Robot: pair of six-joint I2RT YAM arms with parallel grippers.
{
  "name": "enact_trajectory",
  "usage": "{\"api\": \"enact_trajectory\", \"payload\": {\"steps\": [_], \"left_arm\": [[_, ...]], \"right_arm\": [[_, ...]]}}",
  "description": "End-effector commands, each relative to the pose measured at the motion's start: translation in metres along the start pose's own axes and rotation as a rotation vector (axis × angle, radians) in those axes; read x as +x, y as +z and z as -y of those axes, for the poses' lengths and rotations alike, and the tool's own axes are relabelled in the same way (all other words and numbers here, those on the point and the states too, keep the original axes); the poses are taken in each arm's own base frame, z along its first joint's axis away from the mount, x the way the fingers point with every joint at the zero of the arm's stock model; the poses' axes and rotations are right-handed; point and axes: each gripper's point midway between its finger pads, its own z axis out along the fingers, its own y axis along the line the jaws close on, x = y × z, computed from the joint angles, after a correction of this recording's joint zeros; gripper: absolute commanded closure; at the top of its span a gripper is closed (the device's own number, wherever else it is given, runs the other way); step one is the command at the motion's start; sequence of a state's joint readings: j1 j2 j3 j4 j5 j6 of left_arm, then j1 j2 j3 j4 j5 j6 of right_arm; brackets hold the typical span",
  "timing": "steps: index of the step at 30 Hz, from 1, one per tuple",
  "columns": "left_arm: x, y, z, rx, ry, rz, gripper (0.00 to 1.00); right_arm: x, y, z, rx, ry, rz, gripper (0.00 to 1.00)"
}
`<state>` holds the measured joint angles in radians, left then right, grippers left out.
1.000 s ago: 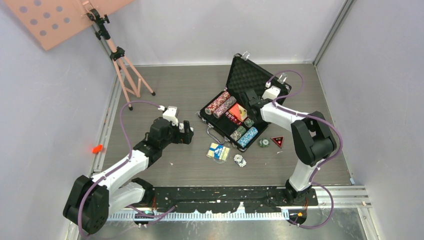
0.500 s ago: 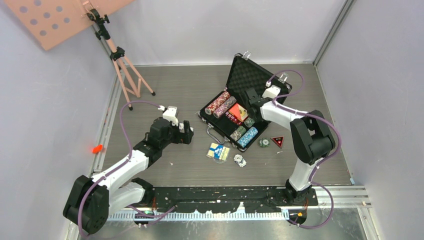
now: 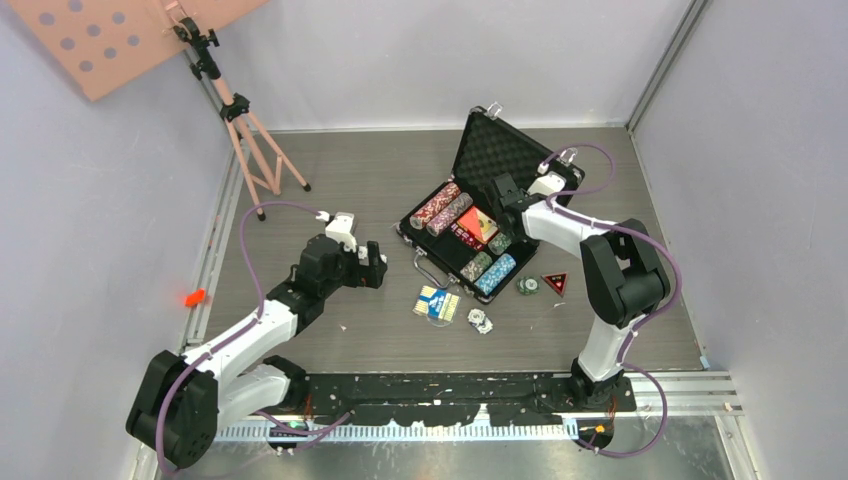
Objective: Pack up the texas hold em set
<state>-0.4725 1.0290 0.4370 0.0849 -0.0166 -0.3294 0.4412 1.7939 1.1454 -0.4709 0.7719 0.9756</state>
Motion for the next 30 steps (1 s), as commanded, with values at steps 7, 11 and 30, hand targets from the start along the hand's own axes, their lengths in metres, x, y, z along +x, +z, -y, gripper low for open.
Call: {"api": "enact_trajectory", "payload": {"steps": [7, 11, 30], "left_arm": [[-0.016, -0.001, 0.007, 0.023, 0.016, 0.041, 0.0], [-0.016, -0.001, 0.007, 0.022, 0.016, 0.04, 0.0], [-0.016, -0.002, 0.007, 0.022, 0.016, 0.041, 0.0]], "right_arm": [[0.035, 0.0, 0.01, 0.02, 0.021, -0.112, 0.36], [0.031, -0.004, 0.012, 0.053, 0.008, -0.103, 0.36], [0.017, -0.01, 0.009, 0.085, 0.0, -0.031, 0.35]]}}
